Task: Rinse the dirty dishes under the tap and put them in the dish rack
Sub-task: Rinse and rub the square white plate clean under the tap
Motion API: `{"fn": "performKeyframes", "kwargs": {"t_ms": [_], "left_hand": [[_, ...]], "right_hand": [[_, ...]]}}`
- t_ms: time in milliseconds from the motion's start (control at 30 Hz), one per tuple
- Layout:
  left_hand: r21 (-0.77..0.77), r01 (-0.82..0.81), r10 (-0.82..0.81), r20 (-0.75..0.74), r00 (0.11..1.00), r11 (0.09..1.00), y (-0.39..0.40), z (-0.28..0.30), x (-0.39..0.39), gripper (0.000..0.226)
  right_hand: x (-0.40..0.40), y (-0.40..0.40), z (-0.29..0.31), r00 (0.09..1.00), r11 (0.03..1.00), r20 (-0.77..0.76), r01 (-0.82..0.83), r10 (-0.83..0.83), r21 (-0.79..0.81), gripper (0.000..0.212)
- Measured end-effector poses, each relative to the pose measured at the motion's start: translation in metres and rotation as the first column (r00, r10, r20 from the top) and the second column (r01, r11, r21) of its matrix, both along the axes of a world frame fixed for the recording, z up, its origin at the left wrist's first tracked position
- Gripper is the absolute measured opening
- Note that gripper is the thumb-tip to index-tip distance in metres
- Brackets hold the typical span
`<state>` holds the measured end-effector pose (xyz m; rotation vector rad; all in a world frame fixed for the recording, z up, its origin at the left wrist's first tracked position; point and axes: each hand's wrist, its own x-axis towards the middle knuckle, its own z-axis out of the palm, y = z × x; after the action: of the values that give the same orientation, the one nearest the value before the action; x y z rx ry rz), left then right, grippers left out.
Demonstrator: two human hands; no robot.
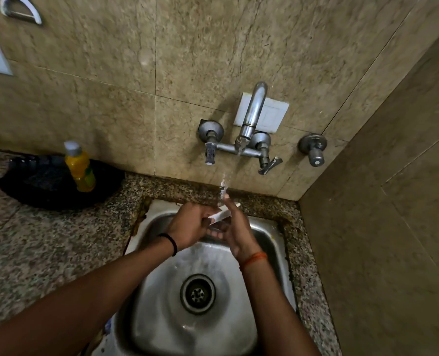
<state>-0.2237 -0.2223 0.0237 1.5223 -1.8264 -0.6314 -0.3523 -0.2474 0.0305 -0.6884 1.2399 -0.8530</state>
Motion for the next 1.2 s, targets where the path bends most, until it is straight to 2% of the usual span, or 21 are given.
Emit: {"fn": "performKeyframes", "kwargs": {"t_ms": [67, 167, 267, 333, 367, 400, 433, 500, 600, 633, 667, 700, 733, 767, 800, 833, 867, 900, 1033, 1100, 1200], "left_hand": [[-0.093, 0.076, -0.061, 0.153, 0.986, 0.993, 0.006, 0.004, 0.0, 0.033], [-0.096, 0.12, -0.101, 0.185, 0.978, 0.988, 0.008, 0.001, 0.008, 0.029], [-0.132, -0.098, 0.123, 0.201, 0.972, 0.986, 0.004, -0.014, 0.022, 0.039], [-0.03, -0.302, 0.304, 0.093, 0.948, 0.953, 0.001, -0.019, 0.027, 0.06], [0.113, -0.356, 0.361, -0.023, 0.932, 0.927, -0.001, -0.017, 0.028, 0.066], [0.29, -0.337, 0.398, -0.185, 0.899, 0.896, -0.004, -0.013, 0.026, 0.062], [0.446, -0.234, 0.421, -0.384, 0.821, 0.864, -0.006, -0.007, 0.023, 0.048], [0.607, -0.012, 0.488, -0.626, 0.608, 0.795, -0.006, 0.001, 0.018, 0.018], [0.629, 0.014, 0.529, -0.667, 0.525, 0.777, -0.007, 0.001, 0.019, 0.02], [0.626, 0.006, 0.535, -0.672, 0.512, 0.78, -0.008, 0.001, 0.02, 0.022], [0.625, -0.01, 0.542, -0.668, 0.511, 0.78, -0.008, 0.001, 0.021, 0.023], [0.628, -0.021, 0.547, -0.661, 0.513, 0.778, -0.007, 0.0, 0.021, 0.023], [0.629, -0.027, 0.547, -0.653, 0.524, 0.777, -0.007, 0.0, 0.021, 0.022], [0.629, -0.031, 0.543, -0.645, 0.538, 0.777, -0.007, 0.0, 0.02, 0.022], [0.625, -0.033, 0.538, -0.643, 0.545, 0.78, -0.007, 0.0, 0.018, 0.022], [0.623, -0.027, 0.535, -0.649, 0.541, 0.782, -0.008, 0.0, 0.016, 0.023], [0.623, -0.018, 0.536, -0.658, 0.529, 0.782, -0.009, 0.001, 0.013, 0.024], [0.623, -0.01, 0.538, -0.668, 0.514, 0.782, -0.01, 0.001, 0.011, 0.024], [0.626, -0.037, 0.541, -0.641, 0.545, 0.779, -0.011, 0.001, 0.012, 0.024], [0.634, -0.025, 0.545, -0.643, 0.538, 0.773, -0.009, -0.002, 0.017, 0.025], [0.632, -0.03, 0.555, -0.655, 0.512, 0.774, -0.008, -0.004, 0.022, 0.025]], "right_hand": [[-0.002, -0.004, 0.0, 0.991, 0.991, 0.03, 0.13, -0.131, 0.035, 0.032], [-0.012, -0.002, -0.007, 0.965, 0.969, 0.081, 0.246, -0.248, 0.031, 0.043], [-0.022, 0.0, -0.014, 0.945, 0.953, 0.135, 0.302, -0.299, -0.008, 0.04], [-0.027, -0.001, -0.019, 0.931, 0.937, 0.129, 0.348, -0.342, -0.03, 0.037], [-0.027, -0.001, -0.021, 0.926, 0.932, 0.129, 0.361, -0.354, -0.036, 0.036], [-0.026, 0.0, -0.021, 0.924, 0.928, 0.122, 0.371, -0.364, -0.039, 0.035], [-0.025, 0.002, -0.022, 0.921, 0.925, 0.117, 0.378, -0.372, -0.041, 0.034], [-0.022, 0.005, -0.022, 0.915, 0.917, 0.1, 0.397, -0.391, -0.042, 0.03], [-0.022, 0.004, -0.025, 0.923, 0.92, 0.028, 0.384, -0.383, -0.082, 0.029], [-0.024, 0.002, -0.026, 0.929, 0.926, -0.071, 0.352, -0.364, -0.137, 0.031], [-0.025, 0.0, -0.027, 0.91, 0.932, -0.244, 0.281, -0.334, -0.227, 0.036], [-0.027, -0.001, -0.027, 0.84, 0.933, -0.455, 0.153, -0.296, -0.325, 0.046], [-0.029, 0.0, -0.029, 0.706, 0.924, -0.664, -0.034, -0.247, -0.381, 0.059], [-0.028, 0.002, -0.03, 0.521, 0.893, -0.823, -0.228, -0.226, -0.389, 0.068], [-0.025, 0.007, -0.031, 0.338, 0.84, -0.906, -0.388, -0.253, -0.379, 0.07], [-0.021, 0.011, -0.033, 0.219, 0.781, -0.933, -0.512, -0.285, -0.358, 0.068], [-0.015, 0.016, -0.034, 0.162, 0.734, -0.945, -0.598, -0.283, -0.322, 0.067], [-0.007, 0.021, -0.034, 0.154, 0.69, -0.955, -0.663, -0.252, -0.289, 0.068], [0.002, 0.033, -0.043, 0.221, 0.494, -0.968, -0.833, -0.117, -0.25, 0.065], [-0.013, 0.027, -0.047, 0.147, 0.515, -0.971, -0.827, -0.19, -0.226, 0.065], [-0.031, 0.02, -0.047, -0.011, 0.671, -0.972, -0.725, -0.237, -0.155, 0.085]]}}
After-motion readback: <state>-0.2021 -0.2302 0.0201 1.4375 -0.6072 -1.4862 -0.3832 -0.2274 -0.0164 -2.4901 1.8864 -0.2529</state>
